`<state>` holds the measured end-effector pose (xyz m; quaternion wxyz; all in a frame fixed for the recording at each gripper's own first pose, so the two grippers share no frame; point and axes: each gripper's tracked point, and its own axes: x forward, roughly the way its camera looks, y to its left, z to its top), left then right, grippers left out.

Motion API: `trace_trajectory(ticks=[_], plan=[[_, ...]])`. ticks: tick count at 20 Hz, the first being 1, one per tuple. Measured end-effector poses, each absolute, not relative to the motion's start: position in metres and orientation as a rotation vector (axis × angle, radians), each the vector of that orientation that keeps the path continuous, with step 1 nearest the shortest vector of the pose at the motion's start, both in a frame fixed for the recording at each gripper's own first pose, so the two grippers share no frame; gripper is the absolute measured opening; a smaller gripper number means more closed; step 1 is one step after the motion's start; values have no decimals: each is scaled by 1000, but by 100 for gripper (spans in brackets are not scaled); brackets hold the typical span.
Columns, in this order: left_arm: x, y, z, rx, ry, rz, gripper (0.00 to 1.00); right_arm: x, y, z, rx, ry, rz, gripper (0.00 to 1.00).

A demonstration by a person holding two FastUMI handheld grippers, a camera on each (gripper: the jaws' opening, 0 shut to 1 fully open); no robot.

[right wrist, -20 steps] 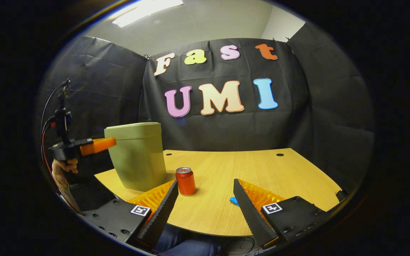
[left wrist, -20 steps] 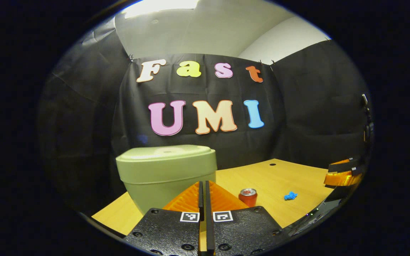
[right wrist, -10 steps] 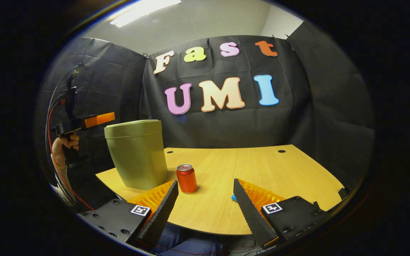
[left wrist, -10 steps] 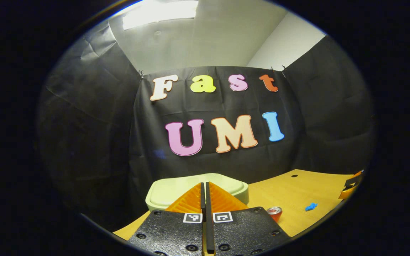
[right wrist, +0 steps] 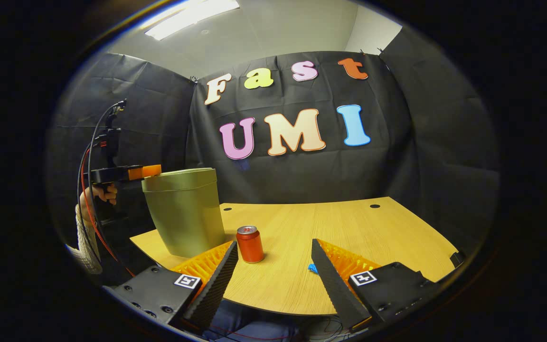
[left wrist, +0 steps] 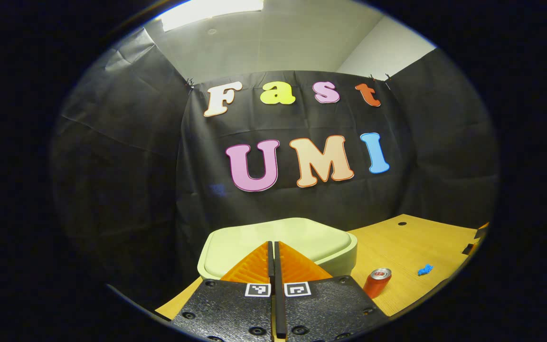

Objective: Press the lid of the desktop garbage bin to open it, pick up the crumpled paper on the desktop and throw it into the bin, then pick up the pop can on the desktop and drop it into the bin, and finally close the garbage bin lid.

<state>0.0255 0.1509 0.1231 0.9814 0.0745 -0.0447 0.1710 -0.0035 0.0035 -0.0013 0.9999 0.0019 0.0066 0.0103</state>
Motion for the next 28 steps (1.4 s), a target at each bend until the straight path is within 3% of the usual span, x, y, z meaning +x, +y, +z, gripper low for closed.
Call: trace_trajectory(ticks=[15, 23, 28], plan=[[26, 148, 117, 171, -50, 318, 0, -10, 2, 5, 34, 0, 24, 98], [33, 157, 127, 257, -12, 369, 0, -16, 1, 11, 33, -15, 17, 98], [31, 145, 152, 255, -71, 377, 0, -17, 0, 14, 26, -25, 11, 98]])
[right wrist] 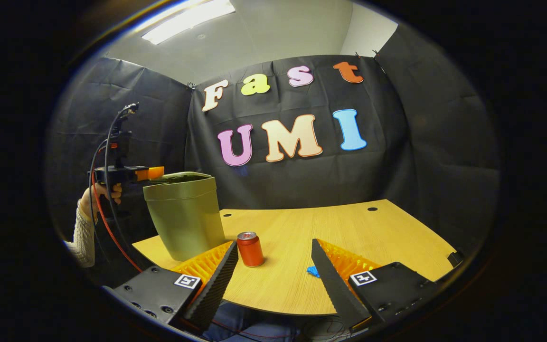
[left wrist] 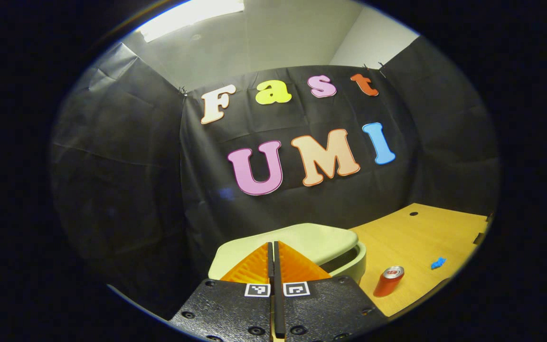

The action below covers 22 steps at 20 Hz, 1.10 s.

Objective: Press the lid of the desktop garbage bin to open it, pick up the crumpled paper on the desktop and throw it into the bin, then pick up the pop can on the desktop and drop it into the bin, and finally close the garbage bin lid.

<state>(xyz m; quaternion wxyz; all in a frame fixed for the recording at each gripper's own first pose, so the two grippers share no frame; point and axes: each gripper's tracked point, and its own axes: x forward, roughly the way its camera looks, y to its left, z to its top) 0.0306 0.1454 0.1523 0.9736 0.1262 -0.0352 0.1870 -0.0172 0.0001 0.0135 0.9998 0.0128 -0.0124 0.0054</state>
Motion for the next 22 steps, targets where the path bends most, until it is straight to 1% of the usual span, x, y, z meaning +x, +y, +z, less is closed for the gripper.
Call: trace_trajectory(ticks=[1, 5, 8, 12, 16, 22], plan=[[29, 134, 156, 249, -88, 357, 0, -18, 0, 14, 29, -27, 10, 98], [21, 69, 164, 217, -148, 201, 0, -15, 2, 11, 31, -24, 15, 98], [14, 44, 154, 215, -165, 131, 0, -12, 0, 10, 40, -19, 12, 98], [6, 27, 122, 189, -142, 72, 0, -9, -3, 8, 46, -13, 3, 98], [4, 16, 73, 146, -86, 19, 0, 1, -7, -2, 43, 15, -13, 98], [8, 21, 12, 93, 3, 0, 0, 17, -17, -17, 10, 52, -54, 98]])
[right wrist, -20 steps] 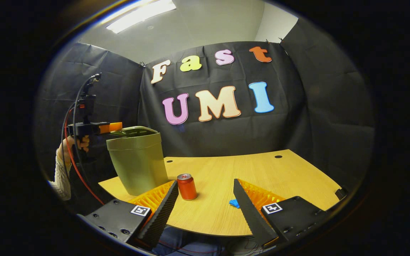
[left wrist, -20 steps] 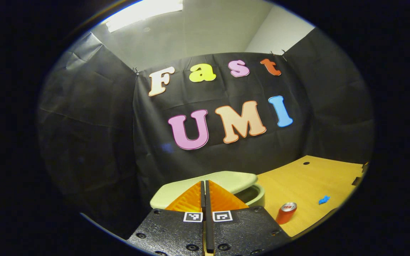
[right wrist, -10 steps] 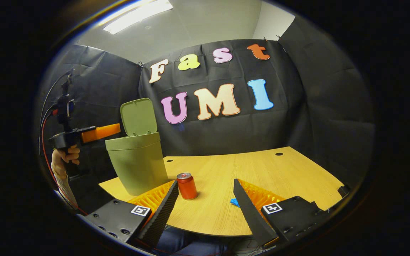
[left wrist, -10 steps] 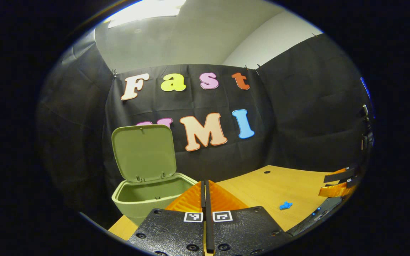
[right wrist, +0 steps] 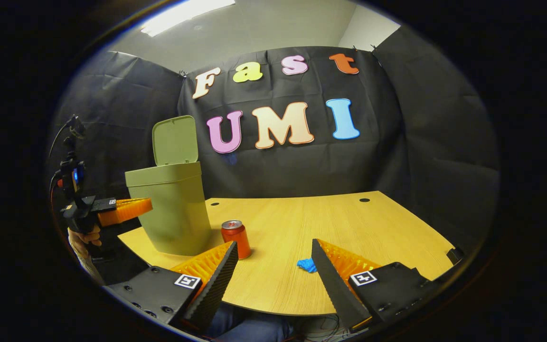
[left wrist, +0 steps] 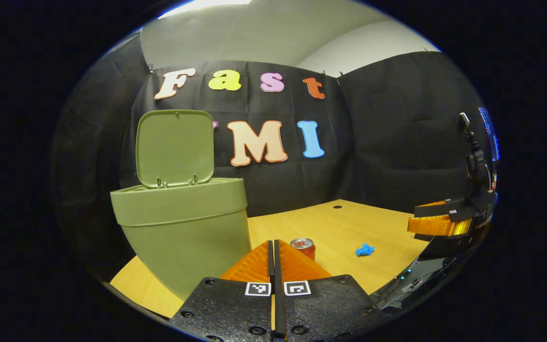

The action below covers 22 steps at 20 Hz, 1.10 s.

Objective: Press the lid of the desktop garbage bin to open it, pick up the crumpled paper on the desktop and throw it into the bin, then pick up the pop can on the desktop and drop it into the bin, and finally close the garbage bin lid.

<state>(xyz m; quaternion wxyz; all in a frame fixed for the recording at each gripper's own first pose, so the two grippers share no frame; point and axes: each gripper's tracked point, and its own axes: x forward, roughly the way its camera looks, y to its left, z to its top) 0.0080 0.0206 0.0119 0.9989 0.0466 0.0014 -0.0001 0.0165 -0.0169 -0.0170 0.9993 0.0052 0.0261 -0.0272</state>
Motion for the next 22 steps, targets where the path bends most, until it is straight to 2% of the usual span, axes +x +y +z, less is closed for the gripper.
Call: trace_trajectory(ticks=[6, 7, 8, 9, 11, 12, 14, 15, 17, 18, 19, 21, 22], plan=[[6, 34, -12, 96, 31, 14, 0, 48, -34, -42, -26, 139, -93, 98], [7, 37, -16, 106, 50, 18, 3, 51, -37, -45, -22, 159, -97, 98], [7, 39, -18, 110, 56, 25, 12, 56, -40, -45, -19, 166, -102, 98], [7, 41, -18, 103, 57, 26, 15, 60, -44, -45, -20, 177, -106, 96], [8, 38, -21, 100, 67, 13, 21, 71, -51, -49, -28, 205, -119, 98], [8, 38, -20, 106, 67, 13, 30, 78, -55, -53, -38, 230, -125, 98], [9, 35, -23, 110, 75, 0, 36, 94, -60, -69, -64, 300, -113, 98], [9, 33, -25, 107, 81, -6, 46, 100, -63, -76, -72, 337, -103, 98], [10, 28, -30, 105, 94, -24, 46, 113, -65, -89, -76, 414, -89, 99], [10, 27, -33, 115, 103, -28, 56, 120, -65, -93, -84, 444, -88, 95], [11, 26, -35, 128, 111, -32, 63, 125, -65, -98, -97, 464, -88, 99], [14, 24, -39, 143, 121, -42, 90, 132, -69, -106, -120, 498, -93, 99], [14, 23, -41, 145, 128, -44, 94, 136, -70, -109, -129, 515, -95, 99]])
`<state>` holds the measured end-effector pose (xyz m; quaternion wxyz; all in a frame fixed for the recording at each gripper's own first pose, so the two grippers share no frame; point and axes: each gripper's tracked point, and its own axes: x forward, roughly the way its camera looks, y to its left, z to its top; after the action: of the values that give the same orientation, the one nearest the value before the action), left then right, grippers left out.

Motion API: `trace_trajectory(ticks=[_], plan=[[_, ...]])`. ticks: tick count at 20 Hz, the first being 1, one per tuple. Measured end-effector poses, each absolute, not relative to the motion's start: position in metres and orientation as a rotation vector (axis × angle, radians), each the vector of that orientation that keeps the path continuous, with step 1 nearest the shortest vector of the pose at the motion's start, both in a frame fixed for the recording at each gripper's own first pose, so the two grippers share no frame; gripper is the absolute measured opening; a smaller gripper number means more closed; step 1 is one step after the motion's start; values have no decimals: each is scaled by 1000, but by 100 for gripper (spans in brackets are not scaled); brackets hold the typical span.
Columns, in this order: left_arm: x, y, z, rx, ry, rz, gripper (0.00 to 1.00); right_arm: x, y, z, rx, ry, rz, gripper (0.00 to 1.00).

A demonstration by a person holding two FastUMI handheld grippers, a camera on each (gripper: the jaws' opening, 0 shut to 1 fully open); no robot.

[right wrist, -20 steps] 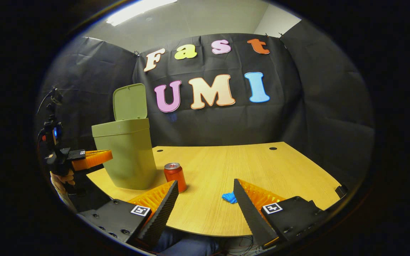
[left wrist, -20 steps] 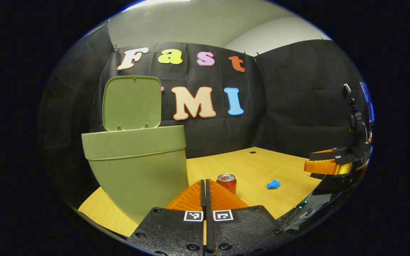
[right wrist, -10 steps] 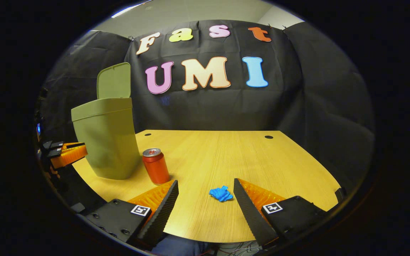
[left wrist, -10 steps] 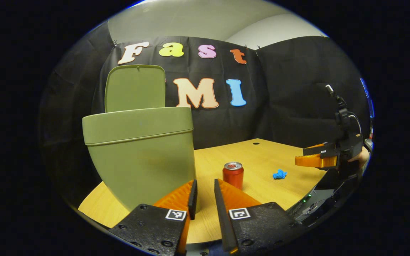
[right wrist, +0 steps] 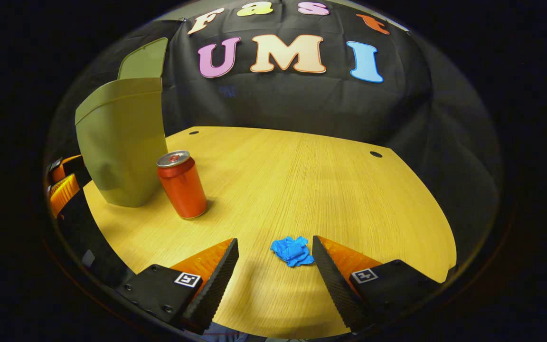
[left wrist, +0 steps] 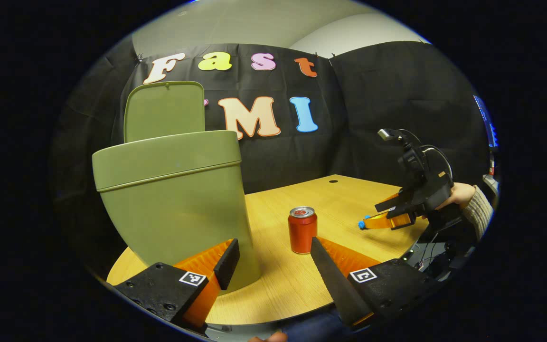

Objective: Press the lid of the desktop garbage bin to open it, pick up the crumpled paper on the desktop and throw it into the bin, then pick up the pop can on the desktop and drop it into the bin, and finally close the garbage bin lid.

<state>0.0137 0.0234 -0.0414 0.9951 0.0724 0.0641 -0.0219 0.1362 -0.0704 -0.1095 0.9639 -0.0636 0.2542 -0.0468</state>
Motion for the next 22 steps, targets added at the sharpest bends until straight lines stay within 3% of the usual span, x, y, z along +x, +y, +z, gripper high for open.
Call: trace_trajectory(ticks=[1, 2, 13, 17, 22], plan=[[14, 22, -43, 142, 132, -50, 94, 141, -74, -112, -140, 529, -101, 95], [15, 20, -44, 135, 137, -58, 94, 144, -79, -114, -153, 546, -109, 99], [17, 29, -46, 120, 146, -41, 94, 154, -86, -128, -177, 658, -136, 98], [18, 27, -54, 112, 169, -48, 94, 154, -84, -135, -185, 696, -130, 82], [17, 19, -53, 108, 167, -69, 94, 154, -81, -133, -219, 682, -125, 37]])
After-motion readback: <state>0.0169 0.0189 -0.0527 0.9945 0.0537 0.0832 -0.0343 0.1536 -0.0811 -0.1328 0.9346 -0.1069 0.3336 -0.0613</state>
